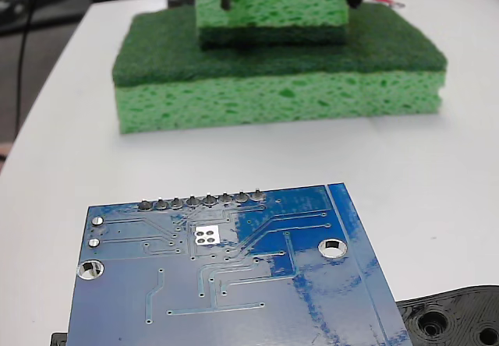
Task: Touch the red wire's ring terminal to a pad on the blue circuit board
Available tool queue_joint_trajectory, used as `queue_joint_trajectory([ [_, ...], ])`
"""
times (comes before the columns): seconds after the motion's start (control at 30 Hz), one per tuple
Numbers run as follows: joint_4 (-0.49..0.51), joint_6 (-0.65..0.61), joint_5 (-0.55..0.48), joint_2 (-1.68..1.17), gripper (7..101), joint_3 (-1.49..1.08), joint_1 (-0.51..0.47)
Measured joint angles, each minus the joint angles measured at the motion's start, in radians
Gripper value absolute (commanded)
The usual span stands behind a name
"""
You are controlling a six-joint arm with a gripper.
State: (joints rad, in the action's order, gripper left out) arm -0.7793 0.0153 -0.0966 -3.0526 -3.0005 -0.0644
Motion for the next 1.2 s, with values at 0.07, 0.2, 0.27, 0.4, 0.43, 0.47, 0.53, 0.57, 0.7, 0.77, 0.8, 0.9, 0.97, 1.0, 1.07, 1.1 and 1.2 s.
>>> queue_joint_trajectory([
  [0.07, 0.002, 0.015, 0.020, 0.000, 100.3, 0.000, 0.000],
  [0.2, 0.002, 0.021, 0.049, 0.000, 100.3, 0.000, 0.000],
  [0.27, 0.002, 0.021, 0.049, 0.000, 100.3, 0.000, 0.000],
  [0.4, 0.002, 0.021, 0.048, 0.000, 100.3, 0.000, 0.000],
  [0.43, 0.002, 0.021, 0.048, 0.000, 100.3, 0.000, 0.000],
  [0.47, 0.002, 0.021, 0.048, 0.000, 100.3, 0.000, 0.000],
  [0.53, 0.002, 0.021, 0.048, 0.000, 100.3, 0.000, 0.000],
  [0.57, 0.002, 0.021, 0.048, 0.000, 100.3, 0.000, 0.000],
  [0.7, 0.002, 0.021, 0.048, 0.000, 100.3, 0.000, 0.000],
  [0.77, 0.002, 0.021, 0.048, 0.000, 100.3, 0.000, 0.000],
  [0.8, 0.002, 0.021, 0.048, 0.000, 100.3, 0.000, 0.000],
  [0.9, 0.002, 0.021, 0.048, 0.000, 100.3, 0.000, 0.000],
  [0.97, 0.002, 0.021, 0.048, 0.000, 100.3, 0.000, 0.000],
  [1.0, 0.002, 0.021, 0.048, 0.000, 100.3, 0.000, 0.000],
  [1.07, 0.002, 0.021, 0.048, 0.000, 100.3, 0.000, 0.000],
  [1.1, 0.002, 0.021, 0.048, 0.000, 100.3, 0.000, 0.000],
  [1.2, 0.002, 0.021, 0.048, 0.000, 100.3, 0.000, 0.000],
])
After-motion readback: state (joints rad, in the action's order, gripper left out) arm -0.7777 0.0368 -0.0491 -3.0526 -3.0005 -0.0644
